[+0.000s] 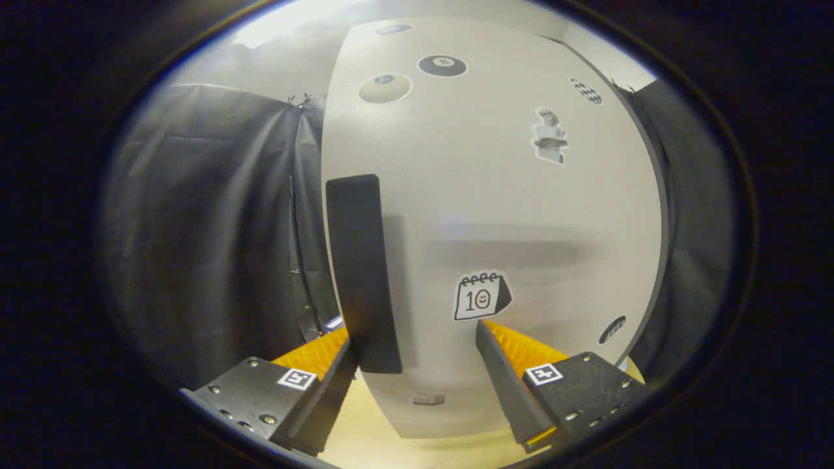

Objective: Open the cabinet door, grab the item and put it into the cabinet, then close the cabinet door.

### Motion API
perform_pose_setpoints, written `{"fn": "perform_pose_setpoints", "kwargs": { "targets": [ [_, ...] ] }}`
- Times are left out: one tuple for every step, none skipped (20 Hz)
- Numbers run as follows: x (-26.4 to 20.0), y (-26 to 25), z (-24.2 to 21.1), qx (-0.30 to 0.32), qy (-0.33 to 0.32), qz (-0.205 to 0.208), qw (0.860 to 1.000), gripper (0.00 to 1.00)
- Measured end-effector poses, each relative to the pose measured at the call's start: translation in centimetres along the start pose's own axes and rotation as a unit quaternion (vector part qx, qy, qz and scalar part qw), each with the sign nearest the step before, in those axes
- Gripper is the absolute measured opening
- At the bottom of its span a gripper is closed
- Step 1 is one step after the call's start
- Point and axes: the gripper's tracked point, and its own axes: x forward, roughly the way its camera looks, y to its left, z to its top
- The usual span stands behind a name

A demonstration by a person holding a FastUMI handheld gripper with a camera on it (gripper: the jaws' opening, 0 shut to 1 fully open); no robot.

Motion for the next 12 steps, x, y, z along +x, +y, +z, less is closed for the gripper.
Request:
{"fn": "perform_pose_setpoints", "kwargs": {
  "targets": [
    [0.05,0.05,0.00,0.000,-0.003,-0.007,1.000,1.00],
    [-0.02,0.06,0.05,0.000,-0.007,-0.013,1.000,1.00],
    [0.02,0.04,0.05,-0.001,-0.010,-0.020,1.000,1.00],
    [0.05,0.07,0.07,-0.002,-0.014,-0.025,1.000,1.00],
    [0.03,0.12,0.11,-0.001,-0.018,-0.029,0.999,1.00],
    [0.08,0.15,0.03,-0.001,-0.019,-0.033,0.999,1.00],
    [0.11,0.15,0.06,0.000,-0.021,-0.038,0.999,1.00],
    [0.14,0.15,0.06,0.000,-0.022,-0.043,0.999,1.00],
    [0.07,0.16,0.12,0.000,-0.024,-0.047,0.999,1.00],
    [0.08,0.19,0.05,0.000,-0.025,-0.051,0.998,1.00],
    [0.09,0.15,0.10,0.000,-0.027,-0.055,0.998,1.00],
    [0.11,0.19,0.08,0.001,-0.028,-0.059,0.998,1.00]
  ]
}}
